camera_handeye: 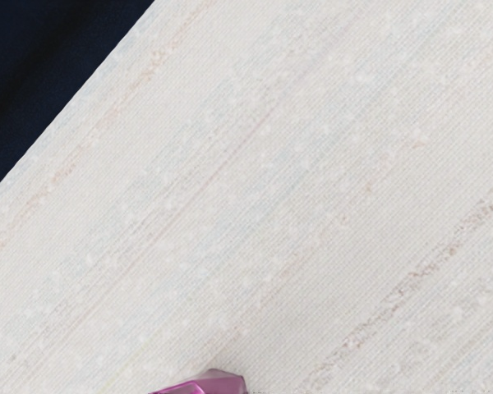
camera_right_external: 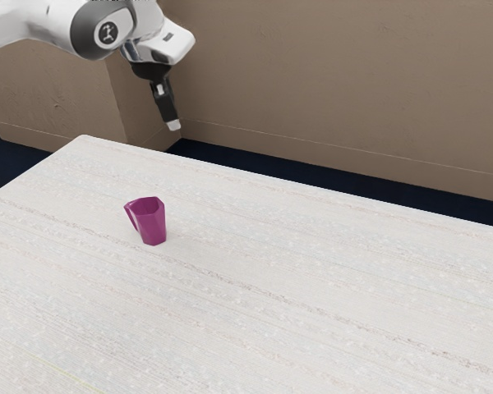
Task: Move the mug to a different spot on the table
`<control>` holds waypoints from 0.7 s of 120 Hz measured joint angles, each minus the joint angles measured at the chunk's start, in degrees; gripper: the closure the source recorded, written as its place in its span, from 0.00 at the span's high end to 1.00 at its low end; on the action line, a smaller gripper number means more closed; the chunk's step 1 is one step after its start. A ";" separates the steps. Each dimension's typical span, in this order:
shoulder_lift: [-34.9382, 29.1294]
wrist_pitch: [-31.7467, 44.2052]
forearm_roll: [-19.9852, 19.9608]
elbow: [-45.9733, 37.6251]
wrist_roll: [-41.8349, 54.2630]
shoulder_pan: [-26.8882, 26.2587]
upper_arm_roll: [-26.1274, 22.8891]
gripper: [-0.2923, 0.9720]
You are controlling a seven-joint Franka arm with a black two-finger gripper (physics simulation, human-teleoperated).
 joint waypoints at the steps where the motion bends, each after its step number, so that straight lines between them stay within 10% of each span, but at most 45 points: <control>1: 0.19 0.05 0.02 -0.01 0.32 0.11 0.03 0.77; 84: 9.61 -2.81 0.87 -1.70 22.79 1.82 8.52 0.77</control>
